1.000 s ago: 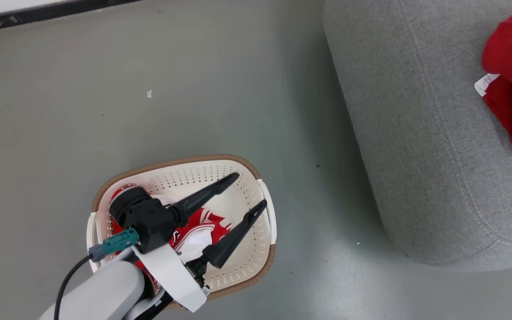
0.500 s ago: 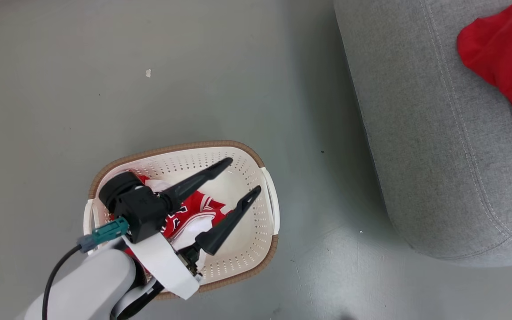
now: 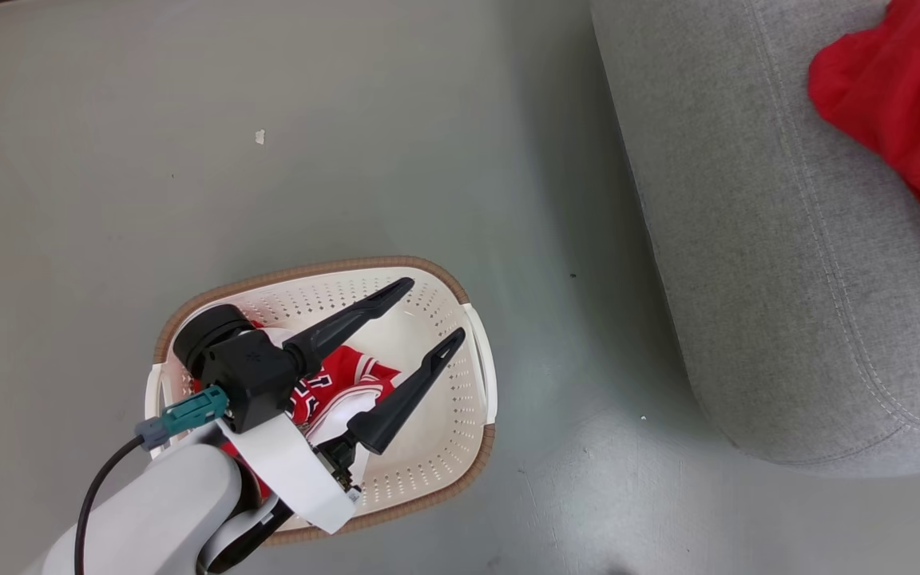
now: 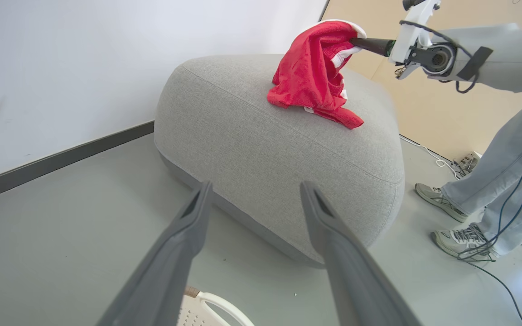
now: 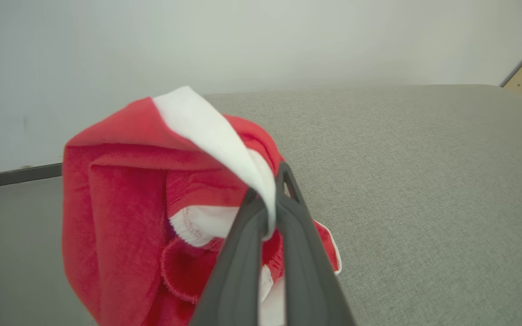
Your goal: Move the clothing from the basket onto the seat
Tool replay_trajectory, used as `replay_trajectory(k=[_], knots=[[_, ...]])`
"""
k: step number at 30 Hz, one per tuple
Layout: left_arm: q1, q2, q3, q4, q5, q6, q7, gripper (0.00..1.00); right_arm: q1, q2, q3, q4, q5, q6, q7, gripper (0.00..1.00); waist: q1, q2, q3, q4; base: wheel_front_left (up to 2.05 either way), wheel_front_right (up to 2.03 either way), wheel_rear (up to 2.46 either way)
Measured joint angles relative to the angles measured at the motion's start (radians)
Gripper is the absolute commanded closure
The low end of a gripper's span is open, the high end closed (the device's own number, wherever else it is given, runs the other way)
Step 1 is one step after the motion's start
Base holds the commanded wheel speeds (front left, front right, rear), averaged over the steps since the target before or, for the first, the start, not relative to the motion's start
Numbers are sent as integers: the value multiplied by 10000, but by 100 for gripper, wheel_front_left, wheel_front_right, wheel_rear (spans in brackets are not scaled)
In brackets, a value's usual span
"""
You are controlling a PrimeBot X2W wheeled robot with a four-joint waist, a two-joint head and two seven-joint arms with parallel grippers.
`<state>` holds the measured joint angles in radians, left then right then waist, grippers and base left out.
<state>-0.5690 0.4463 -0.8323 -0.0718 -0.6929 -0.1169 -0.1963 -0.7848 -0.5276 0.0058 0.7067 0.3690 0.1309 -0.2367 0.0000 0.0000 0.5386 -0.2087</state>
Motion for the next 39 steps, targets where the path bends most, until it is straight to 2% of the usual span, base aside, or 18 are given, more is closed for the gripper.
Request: replay_trajectory(k=[6, 17, 19, 20, 21, 22, 23, 39], knots=[[0, -25, -10, 82, -8, 0, -44, 0, 20, 525, 151, 201, -104, 0, 374, 100, 0, 0, -94, -73, 0, 0, 0], [1, -79, -52, 197, -33, 0, -142, 0, 33, 579, 372, 989, 73, 0, 836, 100, 0, 0, -287, -71, 0, 0, 0], [4, -81, -59, 228, -46, 0, -163, 0, 36, 644, 364, 1151, 121, 0, 1045, 80, 0, 0, -331, -75, 0, 0, 0], [4, -88, -67, 244, -46, 0, -165, 0, 44, 694, 359, 1183, 121, 0, 1133, 59, 0, 0, -356, -80, 0, 0, 0], [4, -102, -81, 247, -50, 0, -165, 0, 43, 732, 357, 1229, 150, 0, 1204, 47, 0, 0, -382, -85, 0, 0, 0], [4, -119, -96, 249, -79, 0, -167, 0, 38, 761, 366, 1292, 211, 0, 1264, 13, 0, 0, -408, -91, 0, 0, 0], [5, -155, -117, 272, -102, -2, -169, 0, 38, 775, 410, 1432, 326, 0, 1488, 0, 0, 0, -462, -101, 0, 0, 0], [34, -353, -150, 589, -113, -2, -345, 0, 41, 681, 886, 1373, 974, 0, 2017, 0, 0, 0, -1032, -184, 0, 0, 0]])
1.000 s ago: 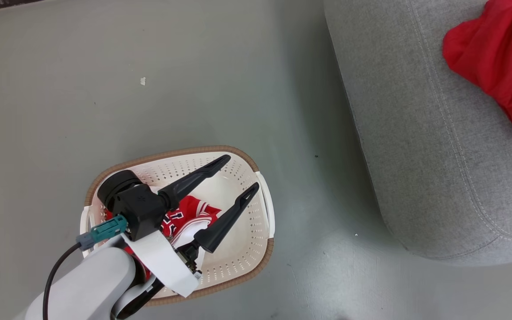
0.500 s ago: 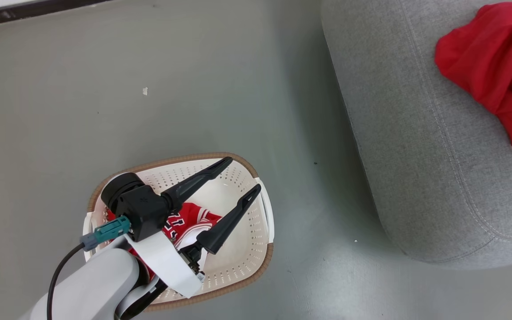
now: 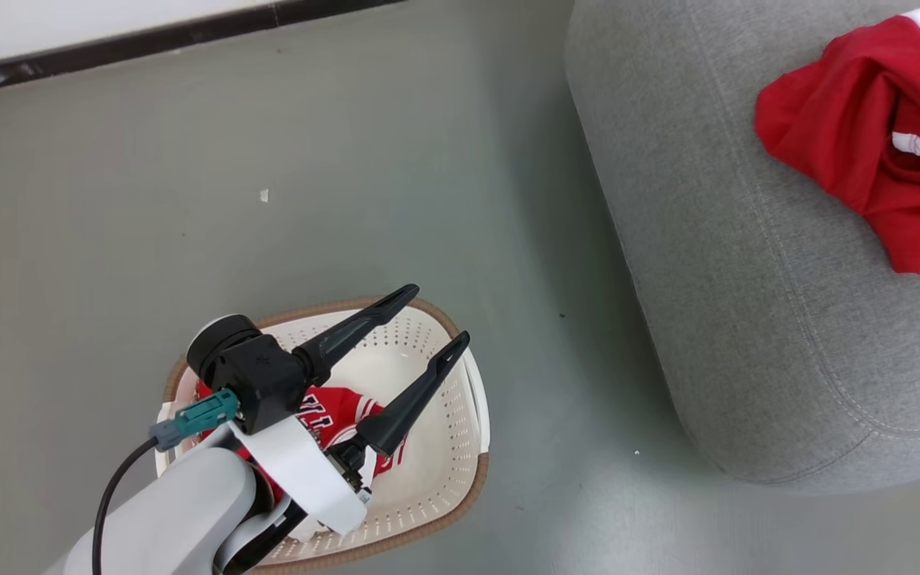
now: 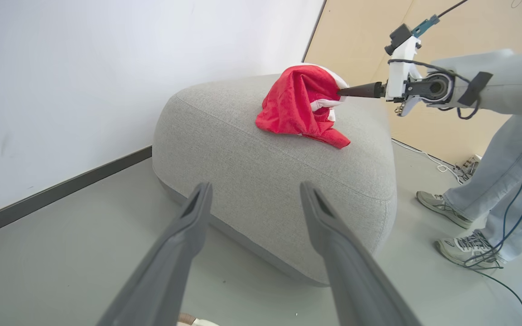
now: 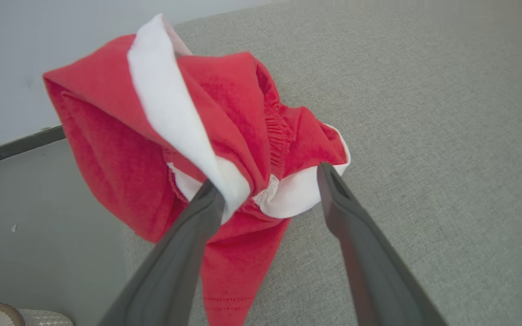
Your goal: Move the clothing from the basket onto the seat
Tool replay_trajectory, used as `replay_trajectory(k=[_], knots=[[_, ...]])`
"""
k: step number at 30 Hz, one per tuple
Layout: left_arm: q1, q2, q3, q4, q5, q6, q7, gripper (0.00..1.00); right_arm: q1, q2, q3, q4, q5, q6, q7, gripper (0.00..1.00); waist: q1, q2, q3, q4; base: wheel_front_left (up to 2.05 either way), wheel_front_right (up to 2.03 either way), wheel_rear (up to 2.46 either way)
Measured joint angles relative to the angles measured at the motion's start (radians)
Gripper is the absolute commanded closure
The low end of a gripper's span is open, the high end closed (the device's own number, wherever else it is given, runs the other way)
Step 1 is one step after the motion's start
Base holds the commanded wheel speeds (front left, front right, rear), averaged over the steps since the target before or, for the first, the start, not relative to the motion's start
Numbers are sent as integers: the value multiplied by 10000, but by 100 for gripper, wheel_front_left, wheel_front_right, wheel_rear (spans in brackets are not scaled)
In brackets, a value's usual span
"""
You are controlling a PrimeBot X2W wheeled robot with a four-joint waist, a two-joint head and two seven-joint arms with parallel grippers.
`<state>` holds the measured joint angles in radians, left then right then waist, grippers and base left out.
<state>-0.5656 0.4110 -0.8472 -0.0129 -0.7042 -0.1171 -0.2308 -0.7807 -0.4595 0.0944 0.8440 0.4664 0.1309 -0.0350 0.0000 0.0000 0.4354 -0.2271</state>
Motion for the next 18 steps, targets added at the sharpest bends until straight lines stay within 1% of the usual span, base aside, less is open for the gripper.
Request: replay_trajectory(k=[2, 8, 14, 18], knots=[[9, -17, 13, 44, -73, 0, -10, 0, 3, -121, 199, -173, -6, 0, 0, 0, 0, 0, -98, -17, 0, 0, 0], [57, -71, 98, 265, -98, 0, -84, 0, 262, -186, 497, -384, 2, 0, 65, 0, 0, 0, -408, -70, 0, 0, 0], [284, -104, 272, 437, -153, 0, -100, 0, 395, -569, 554, -671, 2, 0, 104, 0, 0, 0, -733, -106, 0, 0, 0], [408, -130, 445, 539, -176, 2, -146, 0, 400, -577, 765, -970, 13, 0, -15, 0, 0, 0, -962, -106, 0, 0, 0]])
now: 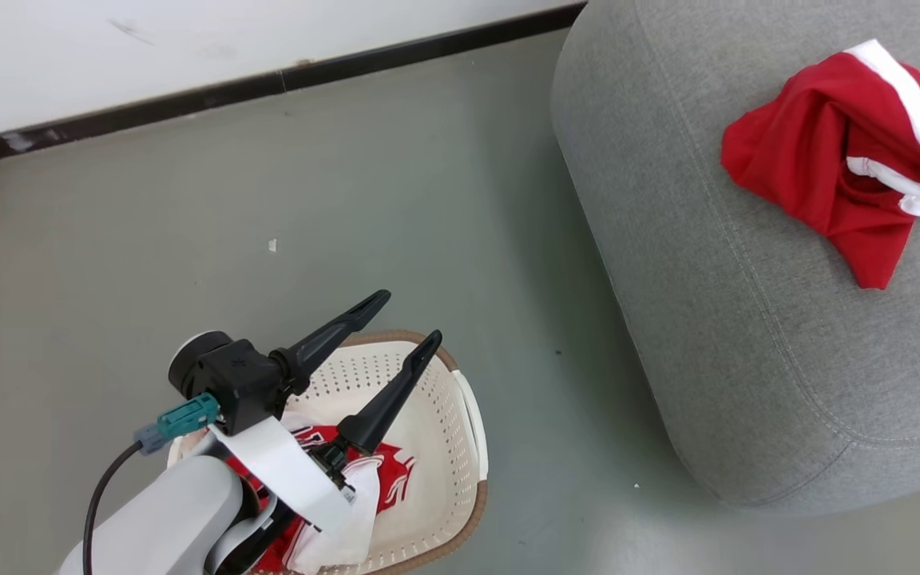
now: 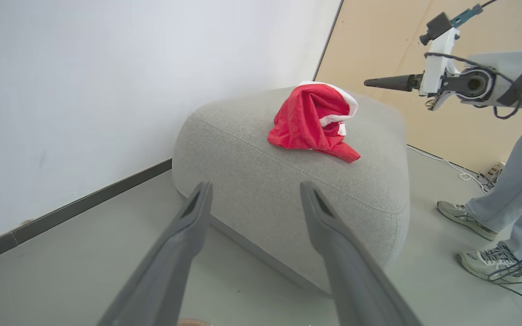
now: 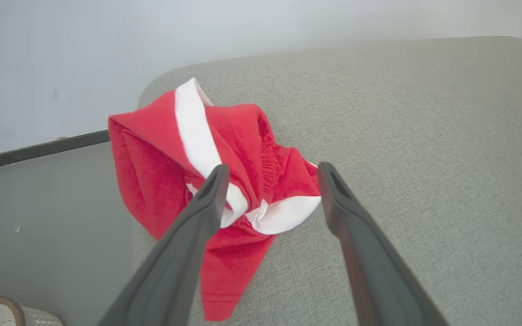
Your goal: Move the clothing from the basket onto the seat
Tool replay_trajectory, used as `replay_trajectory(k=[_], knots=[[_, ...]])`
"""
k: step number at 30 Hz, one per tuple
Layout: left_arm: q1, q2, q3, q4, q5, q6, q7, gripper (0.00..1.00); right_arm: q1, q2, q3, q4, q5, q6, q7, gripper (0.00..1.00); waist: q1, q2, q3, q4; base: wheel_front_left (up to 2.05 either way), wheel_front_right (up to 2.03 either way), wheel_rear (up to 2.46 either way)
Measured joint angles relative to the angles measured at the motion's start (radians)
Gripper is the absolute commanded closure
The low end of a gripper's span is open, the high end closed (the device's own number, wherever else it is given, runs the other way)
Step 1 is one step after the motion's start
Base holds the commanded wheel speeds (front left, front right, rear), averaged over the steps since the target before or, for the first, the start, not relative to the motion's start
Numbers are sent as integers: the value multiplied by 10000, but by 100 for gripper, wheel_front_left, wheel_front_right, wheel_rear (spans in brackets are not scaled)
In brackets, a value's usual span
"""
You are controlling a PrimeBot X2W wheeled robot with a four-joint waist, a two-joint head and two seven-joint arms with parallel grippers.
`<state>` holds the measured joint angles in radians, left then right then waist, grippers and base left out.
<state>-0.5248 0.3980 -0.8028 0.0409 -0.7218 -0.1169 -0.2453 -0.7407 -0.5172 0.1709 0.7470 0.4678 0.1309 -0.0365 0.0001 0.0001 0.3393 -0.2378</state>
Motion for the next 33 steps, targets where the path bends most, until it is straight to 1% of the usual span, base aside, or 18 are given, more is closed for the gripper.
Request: replay_trajectory(k=[5, 17, 25, 33], knots=[[50, -27, 219, 119, -27, 15, -25, 0, 42, -44, 159, -431, 2, 0, -291, 0, 0, 0, -294, 27, 0, 0, 0], [522, -134, 905, 401, -251, 362, -29, 0, 678, -35, 815, -1300, -17, 0, -779, 0, 0, 0, -944, 281, 0, 0, 0], [871, -199, 1601, 527, -265, 721, -31, 0, 855, 25, 1097, -2004, -23, 0, -1524, 0, 0, 0, -1293, 594, 0, 0, 0], [1325, -370, 2314, 604, -265, 1007, -40, 0, 1306, 84, 1143, -2477, -63, 0, -1835, 0, 0, 0, -1597, 951, 0, 0, 0]])
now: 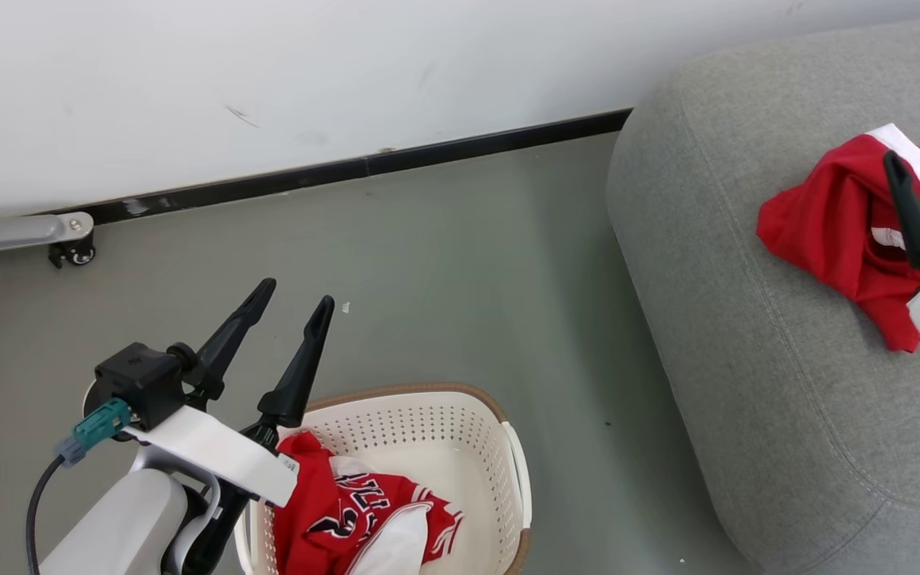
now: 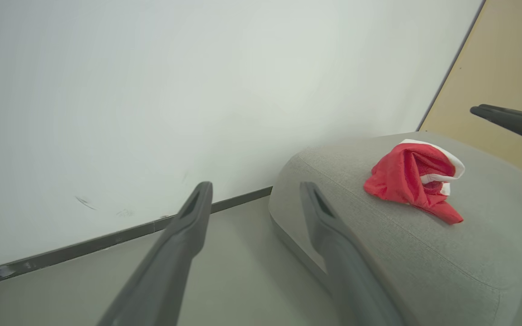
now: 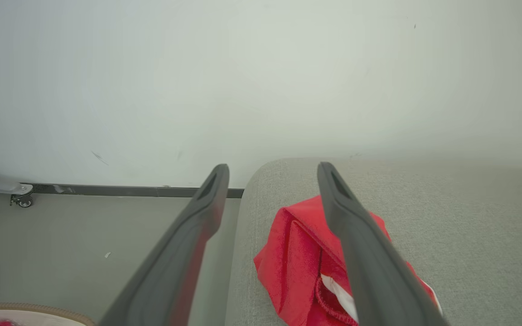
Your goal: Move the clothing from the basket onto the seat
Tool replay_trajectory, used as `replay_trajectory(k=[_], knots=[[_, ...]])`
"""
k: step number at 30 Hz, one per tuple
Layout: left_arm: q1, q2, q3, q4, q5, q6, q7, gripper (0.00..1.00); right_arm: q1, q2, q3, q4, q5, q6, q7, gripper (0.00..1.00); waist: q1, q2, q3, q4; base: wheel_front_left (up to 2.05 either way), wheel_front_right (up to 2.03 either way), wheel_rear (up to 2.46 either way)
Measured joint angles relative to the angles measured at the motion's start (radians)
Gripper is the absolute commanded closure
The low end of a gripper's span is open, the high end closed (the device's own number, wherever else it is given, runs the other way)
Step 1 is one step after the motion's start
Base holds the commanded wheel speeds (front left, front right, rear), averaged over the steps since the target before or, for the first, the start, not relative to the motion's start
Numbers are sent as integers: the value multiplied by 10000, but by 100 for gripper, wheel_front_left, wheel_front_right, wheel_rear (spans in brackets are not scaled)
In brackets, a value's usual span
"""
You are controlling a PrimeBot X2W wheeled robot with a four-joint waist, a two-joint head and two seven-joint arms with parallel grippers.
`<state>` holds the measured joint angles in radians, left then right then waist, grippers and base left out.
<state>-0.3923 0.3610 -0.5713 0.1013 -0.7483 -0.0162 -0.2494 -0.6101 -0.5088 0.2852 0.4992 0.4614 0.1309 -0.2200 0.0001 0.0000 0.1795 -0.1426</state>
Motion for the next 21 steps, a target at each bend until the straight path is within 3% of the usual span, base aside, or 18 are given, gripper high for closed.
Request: replay_trajectory(k=[21], knots=[[1332, -744, 1641, 138, 328, 418, 0, 0, 2029, 1093, -42, -1455, -251, 0, -276, 0, 0, 0, -740, 948, 0, 0, 0]])
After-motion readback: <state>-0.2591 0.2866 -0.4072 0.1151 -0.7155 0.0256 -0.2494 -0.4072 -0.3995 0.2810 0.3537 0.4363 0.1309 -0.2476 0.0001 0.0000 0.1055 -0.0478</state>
